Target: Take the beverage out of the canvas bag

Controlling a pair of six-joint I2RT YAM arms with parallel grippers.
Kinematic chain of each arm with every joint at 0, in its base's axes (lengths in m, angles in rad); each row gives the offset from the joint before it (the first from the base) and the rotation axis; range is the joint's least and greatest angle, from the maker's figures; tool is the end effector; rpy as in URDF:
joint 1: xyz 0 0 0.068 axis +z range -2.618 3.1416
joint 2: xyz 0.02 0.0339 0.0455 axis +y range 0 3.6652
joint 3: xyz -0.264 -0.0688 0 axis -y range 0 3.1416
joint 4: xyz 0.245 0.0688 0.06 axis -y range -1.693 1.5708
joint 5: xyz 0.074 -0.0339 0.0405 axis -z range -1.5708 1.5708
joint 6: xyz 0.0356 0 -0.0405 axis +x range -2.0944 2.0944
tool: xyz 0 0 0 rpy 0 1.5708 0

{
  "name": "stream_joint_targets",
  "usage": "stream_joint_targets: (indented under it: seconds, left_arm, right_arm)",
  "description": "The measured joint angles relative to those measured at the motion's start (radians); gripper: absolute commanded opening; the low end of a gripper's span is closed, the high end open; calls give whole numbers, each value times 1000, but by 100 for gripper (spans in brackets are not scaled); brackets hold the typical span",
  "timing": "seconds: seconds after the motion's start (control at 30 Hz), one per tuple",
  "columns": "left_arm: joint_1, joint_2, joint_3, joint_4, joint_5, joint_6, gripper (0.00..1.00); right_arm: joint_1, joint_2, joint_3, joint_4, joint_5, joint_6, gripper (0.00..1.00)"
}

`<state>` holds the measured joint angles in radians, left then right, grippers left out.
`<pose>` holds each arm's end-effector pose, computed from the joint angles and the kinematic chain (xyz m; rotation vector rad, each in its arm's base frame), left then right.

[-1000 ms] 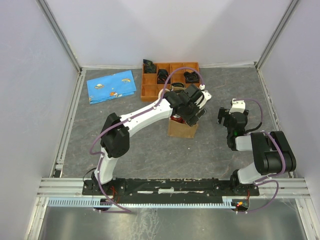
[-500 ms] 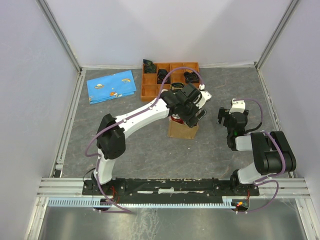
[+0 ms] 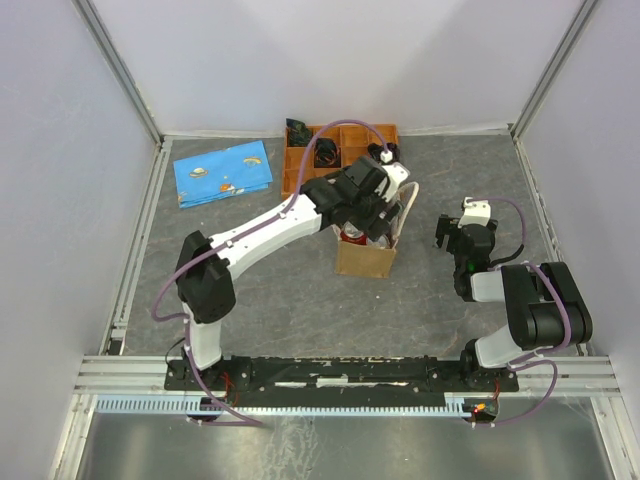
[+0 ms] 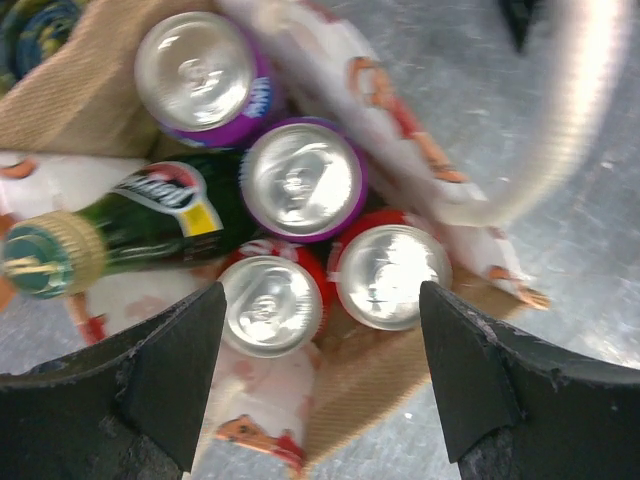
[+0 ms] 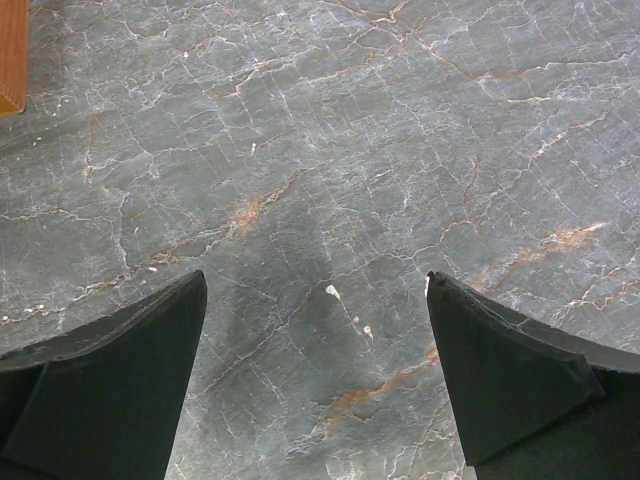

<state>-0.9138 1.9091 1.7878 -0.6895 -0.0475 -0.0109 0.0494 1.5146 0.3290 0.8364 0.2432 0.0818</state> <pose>0.2661 -0.3423 0.3130 1.0327 2.1826 -0.3788 0.2549 0.0040 0.1354 0.1938 1.9021 -0.1449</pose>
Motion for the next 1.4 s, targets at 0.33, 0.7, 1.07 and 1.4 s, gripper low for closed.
stream_joint_targets:
  seconds: [0.33,0.7,1.07,1.4]
  left_arm:
    - [76,-48,-73,124,-151,-39,99]
    - [85,-70,-112,238,-191,-59,90]
    - [87,-63,-188,332,-228,-63,79]
    - [88,-53,-300,484,-269,-63,61]
  right_arm:
    - [0,0,0,0,0,0,99]
    - [0,0,0,0,0,0,99]
    - [0,0,0,0,0,0,99]
    - [0,0,0,0,0,0,99]
